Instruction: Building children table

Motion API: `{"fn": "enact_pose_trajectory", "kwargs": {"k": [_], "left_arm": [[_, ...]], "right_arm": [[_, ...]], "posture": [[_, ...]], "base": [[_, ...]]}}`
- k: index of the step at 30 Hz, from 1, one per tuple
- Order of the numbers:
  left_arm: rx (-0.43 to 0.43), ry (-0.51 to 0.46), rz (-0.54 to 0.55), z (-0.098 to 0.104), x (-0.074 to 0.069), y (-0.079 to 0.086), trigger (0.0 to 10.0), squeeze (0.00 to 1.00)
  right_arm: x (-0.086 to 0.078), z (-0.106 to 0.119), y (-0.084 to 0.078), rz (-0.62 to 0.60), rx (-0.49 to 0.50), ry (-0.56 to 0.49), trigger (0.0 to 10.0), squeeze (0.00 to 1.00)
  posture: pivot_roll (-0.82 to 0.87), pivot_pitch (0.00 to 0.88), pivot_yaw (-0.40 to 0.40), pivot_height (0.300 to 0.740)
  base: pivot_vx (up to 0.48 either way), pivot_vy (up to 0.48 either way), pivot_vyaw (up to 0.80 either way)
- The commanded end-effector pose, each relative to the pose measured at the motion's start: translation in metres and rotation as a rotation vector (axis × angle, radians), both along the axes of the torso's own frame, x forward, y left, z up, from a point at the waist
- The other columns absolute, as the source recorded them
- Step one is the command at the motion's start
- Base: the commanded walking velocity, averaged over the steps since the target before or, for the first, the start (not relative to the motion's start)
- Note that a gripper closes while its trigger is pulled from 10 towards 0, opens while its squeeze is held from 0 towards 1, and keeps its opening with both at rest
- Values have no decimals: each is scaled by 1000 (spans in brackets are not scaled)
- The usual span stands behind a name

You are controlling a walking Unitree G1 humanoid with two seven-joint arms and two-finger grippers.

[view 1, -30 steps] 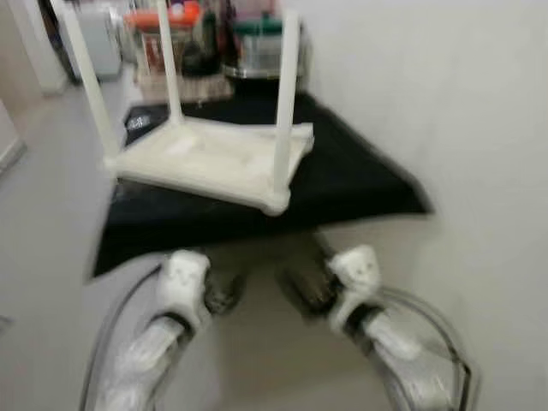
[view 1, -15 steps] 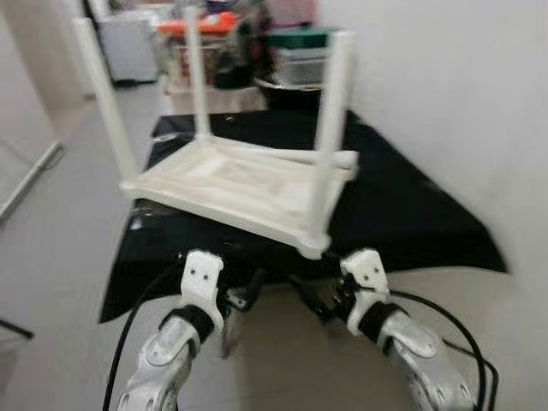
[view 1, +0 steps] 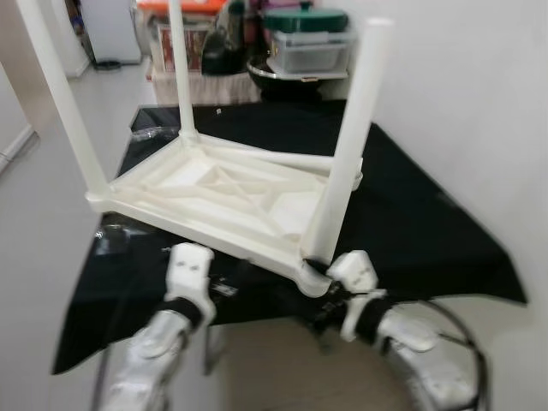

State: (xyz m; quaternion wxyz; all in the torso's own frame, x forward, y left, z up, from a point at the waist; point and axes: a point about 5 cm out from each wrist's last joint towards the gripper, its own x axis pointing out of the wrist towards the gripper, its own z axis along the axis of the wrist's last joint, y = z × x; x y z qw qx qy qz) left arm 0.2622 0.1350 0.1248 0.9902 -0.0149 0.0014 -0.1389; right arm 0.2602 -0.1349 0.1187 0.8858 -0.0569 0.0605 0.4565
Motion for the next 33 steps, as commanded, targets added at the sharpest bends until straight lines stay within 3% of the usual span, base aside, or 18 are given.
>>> {"fn": "enact_pose_trajectory", "kwargs": {"k": [1,3,5,6,7,10,12,16,19,21,23,25,27,30,33], "left_arm": [[6,7,-10,0,-1,-2,10000,0],[17,13,4,-1,-2,1,10000,0],[20,14,8,-1,-2,2,10000,0],[31,26,29,-4,-3,6,10000,0],[36,31,39,-5,-4,8,10000,0],[40,35,46,-5,-4,10,10000,0],[59,48,74,-8,-4,16,10000,0],[56,86,117,-13,-8,27,10000,0],[54,126,150,-17,-12,39,10000,0],[57,133,153,-18,-12,41,10000,0],[76,143,155,-18,-14,44,10000,0],[82,146,155,-18,-15,45,10000,0],[88,149,159,-18,-16,45,10000,0],[90,151,160,-18,-16,45,10000,0],[101,150,171,-16,-18,45,10000,0]], "right_arm": [[-3,2,-6,38,0,20,10000,0],[-6,9,-24,97,-48,53,10000,0],[-7,11,-30,113,-61,62,10000,0],[-12,15,-46,175,-122,104,10000,0],[-13,17,-53,192,-156,118,10000,0],[-13,17,-57,198,-187,123,10000,0],[-3,15,-68,133,-295,93,10000,0],[5,15,-83,69,-355,98,10000,0],[6,17,-114,24,-510,133,10000,0],[7,18,-122,9,-556,138,10000,0],[16,27,-142,-63,-674,112,10000,0],[20,31,-147,-90,-704,89,10000,0],[45,52,-143,-202,-716,-75,10000,0],[50,56,-139,-207,-718,-115,10000,0],[62,63,-94,-108,-633,-234,10000,0]], "posture": [[-54,31,-50,740],[-53,40,-53,740],[-53,40,-53,740],[-52,49,-56,740],[-50,53,-57,740],[-49,55,-57,740],[-44,61,-59,740],[-38,70,-56,740],[-29,89,-50,740],[-29,89,-50,740],[-27,101,-49,740],[-27,107,-49,740],[-25,118,-49,740],[-24,119,-49,740],[-12,134,-51,740]], "base": [[0,0,0],[0,0,0],[0,0,0],[0,0,0],[0,0,0],[0,0,0],[0,0,0],[0,0,0],[0,0,0],[0,0,0],[0,0,0],[0,0,0],[0,0,0],[0,0,0],[0,0,0]]}}
